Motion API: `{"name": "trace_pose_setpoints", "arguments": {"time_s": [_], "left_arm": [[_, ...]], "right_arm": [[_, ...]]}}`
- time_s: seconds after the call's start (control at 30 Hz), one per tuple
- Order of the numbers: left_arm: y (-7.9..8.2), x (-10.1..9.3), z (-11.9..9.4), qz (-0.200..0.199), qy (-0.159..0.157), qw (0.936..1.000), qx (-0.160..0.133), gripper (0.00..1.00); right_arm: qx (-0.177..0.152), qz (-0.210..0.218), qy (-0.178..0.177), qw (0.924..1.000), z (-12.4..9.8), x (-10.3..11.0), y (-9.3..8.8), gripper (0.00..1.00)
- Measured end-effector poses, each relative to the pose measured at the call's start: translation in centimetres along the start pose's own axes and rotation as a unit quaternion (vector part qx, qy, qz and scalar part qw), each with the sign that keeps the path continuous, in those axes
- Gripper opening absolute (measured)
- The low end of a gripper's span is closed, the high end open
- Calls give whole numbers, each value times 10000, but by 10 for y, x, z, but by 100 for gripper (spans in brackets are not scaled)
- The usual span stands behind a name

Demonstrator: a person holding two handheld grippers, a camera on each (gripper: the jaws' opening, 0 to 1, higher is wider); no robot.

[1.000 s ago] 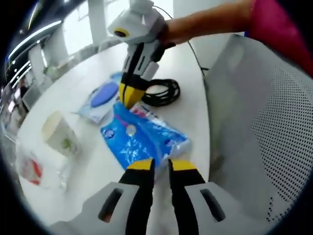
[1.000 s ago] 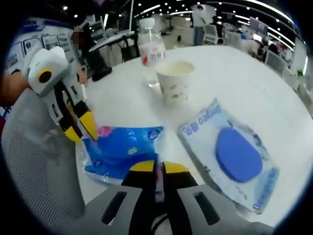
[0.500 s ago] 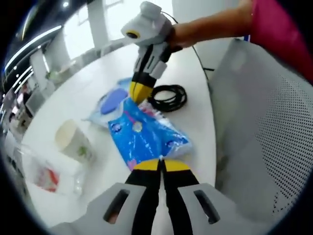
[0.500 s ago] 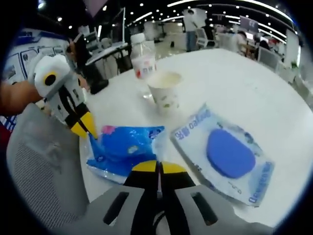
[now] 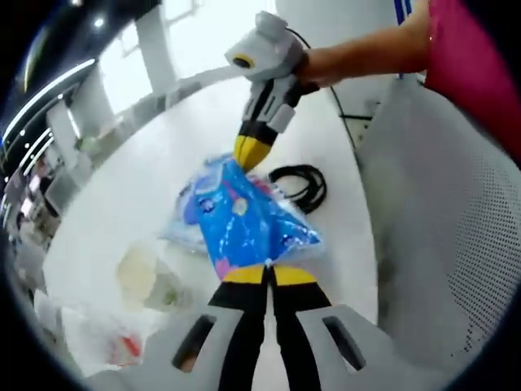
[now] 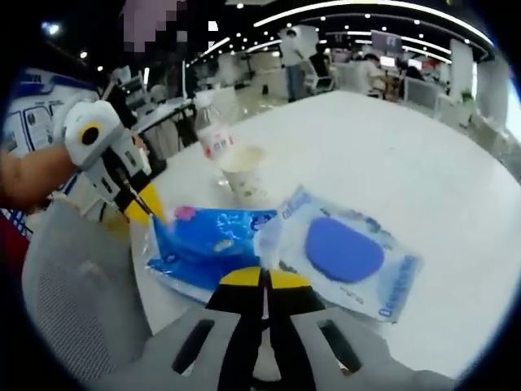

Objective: Arrange the tabletop items into an orderly group along one side of the table until the central work area is clear of visible clutter.

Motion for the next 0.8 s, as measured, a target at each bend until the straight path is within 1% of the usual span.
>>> {"name": "trace_pose_setpoints", "arguments": {"time_s": [0.03,0.2,0.3,0.33,0.37,0.43,0.53,0.67,0.8], "left_arm": [[4,2,2,26,-8,10000,-9,0],[27,14,12,216,-48,9998,-15,0],[46,25,22,353,-59,9994,-40,0],[50,28,25,372,-49,9993,-42,0],[59,33,29,419,-26,9991,-43,0],[69,40,36,477,9,9989,-20,0],[89,49,49,621,-19,9981,-24,0],[108,57,66,778,-90,9969,30,0],[123,64,77,875,-139,9961,57,0]], "right_arm": [[-13,13,-21,10000,-1,-2,0,1],[-158,185,-293,9993,-21,-29,1,1],[-266,296,-474,9981,-34,-46,2,1],[-304,345,-561,9974,-40,-55,2,1],[-314,388,-611,9969,-44,-60,1,1],[-363,457,-730,9956,-52,-72,0,1],[-436,615,-950,9926,-67,-92,-4,1],[-491,735,-1155,9894,-81,-112,-10,1],[-511,839,-1301,9866,-91,-127,-16,1]]}}
Point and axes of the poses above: the point that each gripper's makers call its tool centre point, and the gripper's own axes: z roughly forward along the fingers, x roughly to its left, y roughly out of its top, the point moved 1 cm from there along -z, roughly backward along the fingers, and after that the axes turned 11 degrees about -y, right-handed, at the moved point
